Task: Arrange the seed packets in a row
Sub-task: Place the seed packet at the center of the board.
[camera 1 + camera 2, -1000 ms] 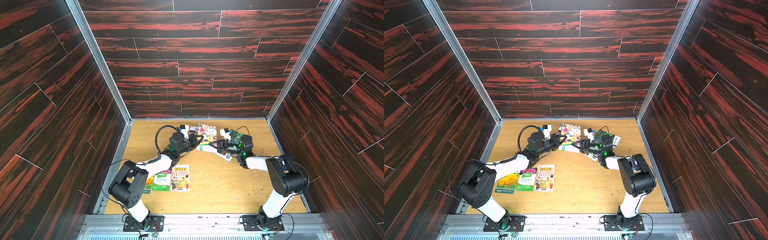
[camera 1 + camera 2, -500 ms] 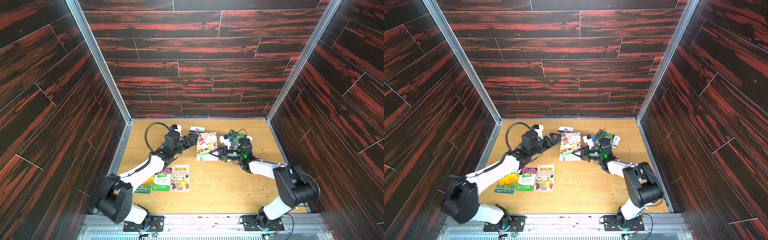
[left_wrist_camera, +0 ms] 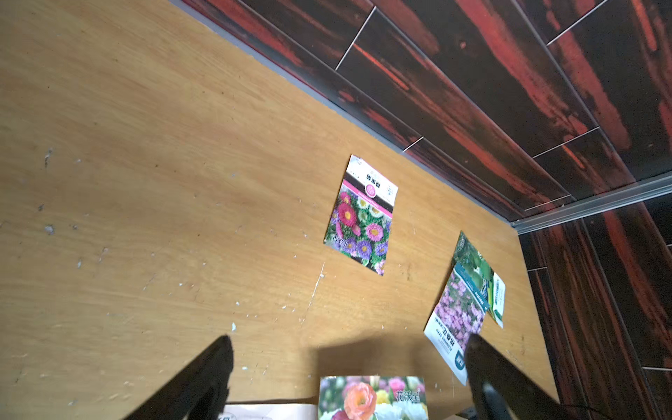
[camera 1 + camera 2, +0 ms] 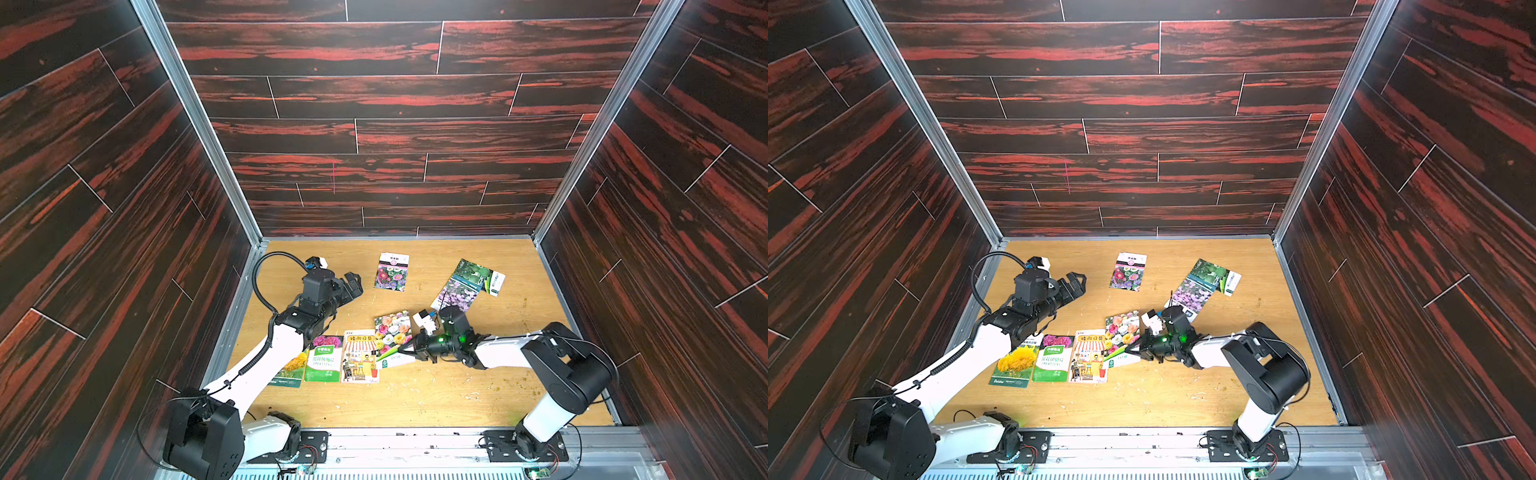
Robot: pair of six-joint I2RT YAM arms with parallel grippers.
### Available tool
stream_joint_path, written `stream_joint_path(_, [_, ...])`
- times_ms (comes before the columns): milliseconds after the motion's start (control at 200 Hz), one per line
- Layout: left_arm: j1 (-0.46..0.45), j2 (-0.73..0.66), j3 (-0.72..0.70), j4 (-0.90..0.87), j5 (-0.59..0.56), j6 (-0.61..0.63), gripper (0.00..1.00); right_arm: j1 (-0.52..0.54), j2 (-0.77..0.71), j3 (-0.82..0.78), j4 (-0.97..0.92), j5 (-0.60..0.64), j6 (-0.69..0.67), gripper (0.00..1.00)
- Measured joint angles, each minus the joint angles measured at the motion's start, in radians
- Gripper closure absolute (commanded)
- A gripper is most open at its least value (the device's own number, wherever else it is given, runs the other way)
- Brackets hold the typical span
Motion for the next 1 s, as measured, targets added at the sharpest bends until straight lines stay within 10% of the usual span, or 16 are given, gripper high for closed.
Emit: stream_joint_path(1002, [0.011, -0.013, -0.01, -0.003, 0.039, 0.021, 0.0, 0.013, -0.002, -0.021, -0.061, 0.096, 0.0, 1.0])
